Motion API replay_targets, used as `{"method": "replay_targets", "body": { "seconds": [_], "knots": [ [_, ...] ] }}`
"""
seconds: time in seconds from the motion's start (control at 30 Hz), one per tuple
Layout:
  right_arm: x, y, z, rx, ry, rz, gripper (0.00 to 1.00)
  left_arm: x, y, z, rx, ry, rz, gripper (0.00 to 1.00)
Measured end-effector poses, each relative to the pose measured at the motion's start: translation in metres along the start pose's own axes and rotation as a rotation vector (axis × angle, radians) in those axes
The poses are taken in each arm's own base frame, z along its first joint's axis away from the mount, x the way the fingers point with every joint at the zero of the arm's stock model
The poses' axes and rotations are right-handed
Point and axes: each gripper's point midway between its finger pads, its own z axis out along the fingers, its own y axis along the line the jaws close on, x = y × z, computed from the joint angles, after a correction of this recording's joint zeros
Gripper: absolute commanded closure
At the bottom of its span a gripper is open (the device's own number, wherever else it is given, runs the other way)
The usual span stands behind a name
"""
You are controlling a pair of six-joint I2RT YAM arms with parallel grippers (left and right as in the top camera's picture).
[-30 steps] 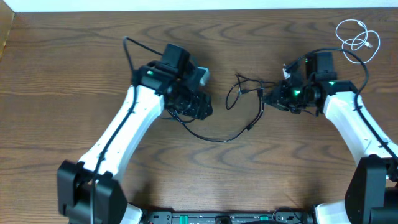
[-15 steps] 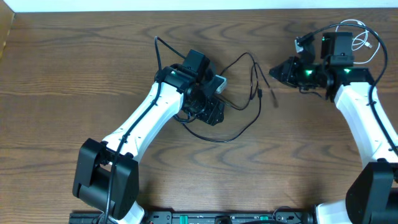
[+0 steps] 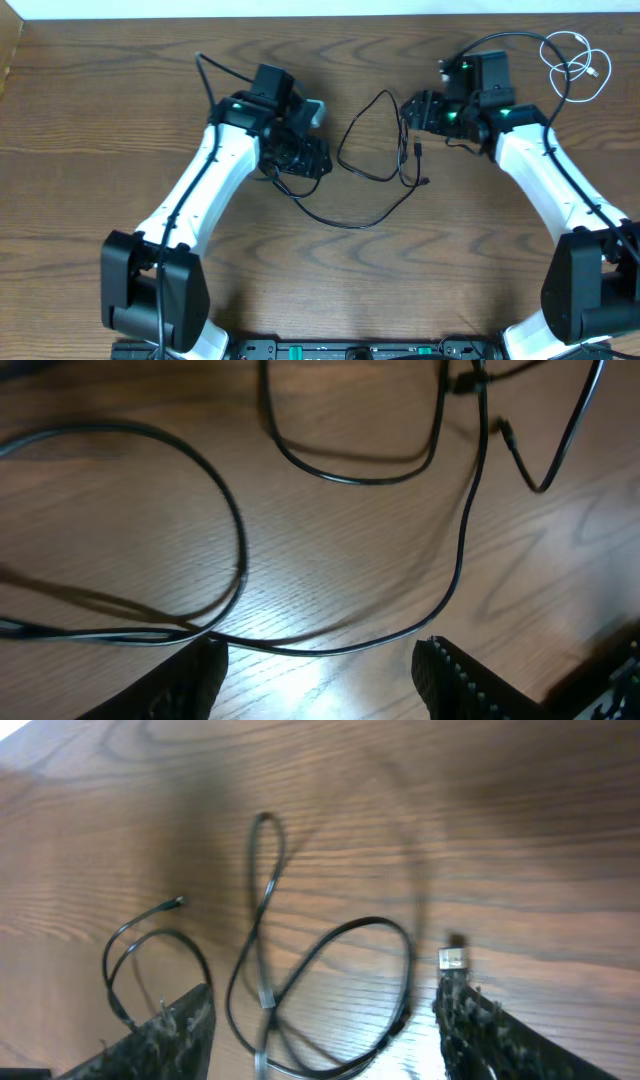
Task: Untangle cables
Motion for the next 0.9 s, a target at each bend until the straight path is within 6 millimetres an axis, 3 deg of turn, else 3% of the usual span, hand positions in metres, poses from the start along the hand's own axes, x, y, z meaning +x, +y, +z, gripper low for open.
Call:
{"method": "replay_targets", "body": {
  "seconds": [0.1,0.17,0.27,0.37,0.43,0.47,0.5,0.53,0.77,0.83,0.9],
  "knots": [
    [-0.008,-0.013,-0.006,-0.005,-0.013,0.019,0.39,-0.002,0.007,-0.006,-0.006,-0.018,-0.025,0.36],
    [-0.007,-0.010,-0.004,-0.015,-0.007,0.007,0.41,-0.003,0.009,-0.007,-0.007,-0.021,-0.032,0.36],
    [0.012,0.005,0.015,-0.040,0.052,-0.035,0.48,-0.004,0.009,-0.007,-0.007,-0.024,-0.033,0.36],
    [0.039,0.013,0.046,-0.051,0.137,-0.063,0.51,-0.004,0.009,-0.007,-0.007,-0.023,-0.034,0.35],
    [0.054,0.012,0.062,-0.051,0.183,-0.066,0.62,-0.003,0.009,-0.007,-0.007,-0.023,-0.034,0.35],
    [0.059,0.012,0.068,-0.052,0.199,-0.069,0.75,-0.003,0.009,-0.007,-0.007,-0.022,-0.034,0.35],
    [0.062,0.011,0.072,-0.051,0.207,-0.069,0.82,-0.003,0.009,-0.007,-0.007,-0.023,-0.034,0.35],
    [0.063,0.011,0.074,-0.053,0.209,-0.076,0.99,-0.003,0.009,-0.007,-0.007,-0.023,-0.034,0.35],
    [0.050,0.012,0.073,-0.069,0.164,-0.076,0.99,-0.003,0.009,-0.007,-0.007,-0.022,-0.034,0.35],
    [0.044,0.013,0.063,-0.080,0.151,-0.067,0.99,-0.003,0.009,-0.007,-0.008,-0.022,-0.034,0.35],
    [0.025,0.022,0.036,-0.100,0.097,-0.067,0.99,-0.003,0.009,-0.007,-0.008,-0.022,-0.034,0.35]
  ]
}}
